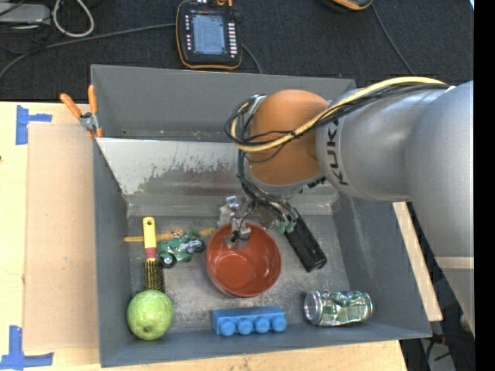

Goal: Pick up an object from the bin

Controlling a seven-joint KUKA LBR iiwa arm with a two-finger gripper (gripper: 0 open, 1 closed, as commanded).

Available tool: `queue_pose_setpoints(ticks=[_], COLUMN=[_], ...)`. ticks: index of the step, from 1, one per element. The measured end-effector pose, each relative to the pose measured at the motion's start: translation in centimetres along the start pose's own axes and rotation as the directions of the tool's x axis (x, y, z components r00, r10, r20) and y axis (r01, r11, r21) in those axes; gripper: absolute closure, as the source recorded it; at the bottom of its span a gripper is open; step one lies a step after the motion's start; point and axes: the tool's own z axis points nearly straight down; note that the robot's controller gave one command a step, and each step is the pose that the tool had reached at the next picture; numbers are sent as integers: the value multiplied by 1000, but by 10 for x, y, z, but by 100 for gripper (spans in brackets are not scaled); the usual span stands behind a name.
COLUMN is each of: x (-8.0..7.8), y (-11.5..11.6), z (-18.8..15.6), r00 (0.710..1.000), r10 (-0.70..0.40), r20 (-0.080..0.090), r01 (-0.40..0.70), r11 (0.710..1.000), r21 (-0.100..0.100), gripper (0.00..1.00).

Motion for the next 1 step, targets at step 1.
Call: queue_pose_setpoints(ticks=[1], x=[0], y=[0], z=[0], r00=[1000], r10=[1], r20=[0], r01=[-1], r11=[1000], r21=[0], gripper=[100])
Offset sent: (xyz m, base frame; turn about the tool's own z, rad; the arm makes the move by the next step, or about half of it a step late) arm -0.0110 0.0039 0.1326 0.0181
